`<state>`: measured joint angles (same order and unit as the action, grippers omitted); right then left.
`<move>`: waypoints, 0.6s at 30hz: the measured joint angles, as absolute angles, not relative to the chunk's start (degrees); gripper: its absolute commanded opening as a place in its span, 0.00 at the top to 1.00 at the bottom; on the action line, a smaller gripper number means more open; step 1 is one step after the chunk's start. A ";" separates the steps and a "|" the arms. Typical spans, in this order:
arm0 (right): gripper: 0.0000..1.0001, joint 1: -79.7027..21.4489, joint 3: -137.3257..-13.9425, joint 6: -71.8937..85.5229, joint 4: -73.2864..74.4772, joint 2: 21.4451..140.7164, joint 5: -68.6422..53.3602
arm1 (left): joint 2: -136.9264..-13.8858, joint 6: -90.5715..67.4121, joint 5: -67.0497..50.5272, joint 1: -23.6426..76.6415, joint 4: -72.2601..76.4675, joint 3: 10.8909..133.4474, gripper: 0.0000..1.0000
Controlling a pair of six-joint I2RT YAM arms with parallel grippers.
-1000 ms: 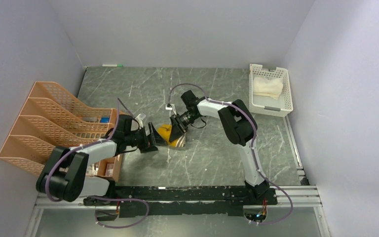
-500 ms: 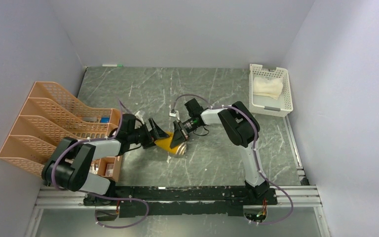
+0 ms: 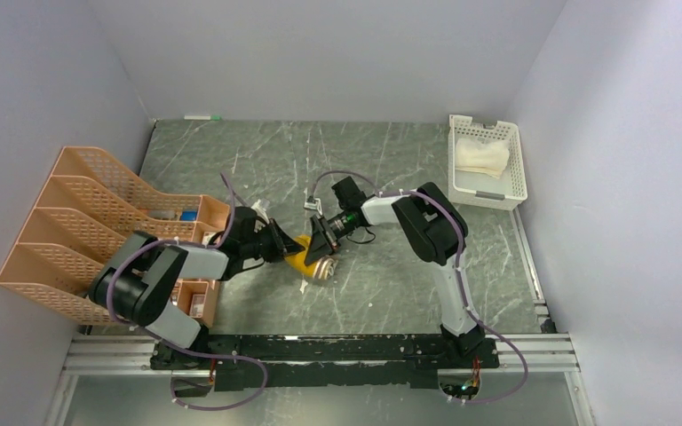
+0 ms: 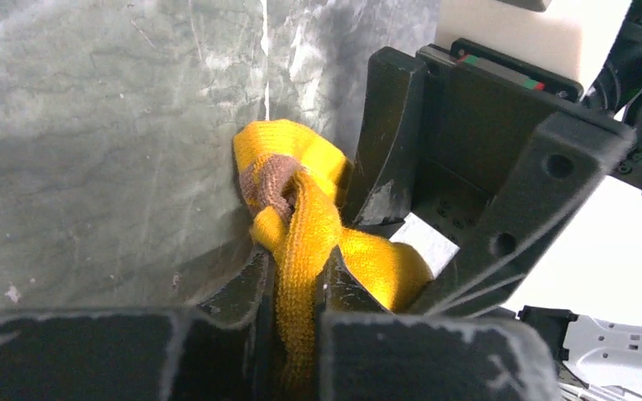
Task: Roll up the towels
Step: Roll the towel at the center of the board.
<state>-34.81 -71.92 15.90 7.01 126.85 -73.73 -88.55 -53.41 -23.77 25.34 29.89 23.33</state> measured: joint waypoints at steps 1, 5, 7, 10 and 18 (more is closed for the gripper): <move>0.02 -34.83 -72.47 15.18 8.43 126.85 -73.47 | -88.62 -53.34 -23.77 25.36 29.89 23.44 0.93; 0.00 -34.85 -76.47 11.70 16.71 124.27 -70.63 | -89.01 -52.60 -23.51 25.39 28.05 24.99 0.93; 0.00 -35.22 -77.69 9.08 20.34 122.15 -62.76 | -89.06 -51.33 -23.11 25.43 25.54 26.79 0.93; 0.00 -35.90 -77.58 6.20 23.59 116.31 -46.09 | -89.03 -48.86 -22.33 25.78 19.88 30.09 0.93; 0.00 -47.40 -58.22 -5.41 10.31 82.94 -0.05 | -91.42 -40.75 -18.68 25.98 3.95 43.03 0.93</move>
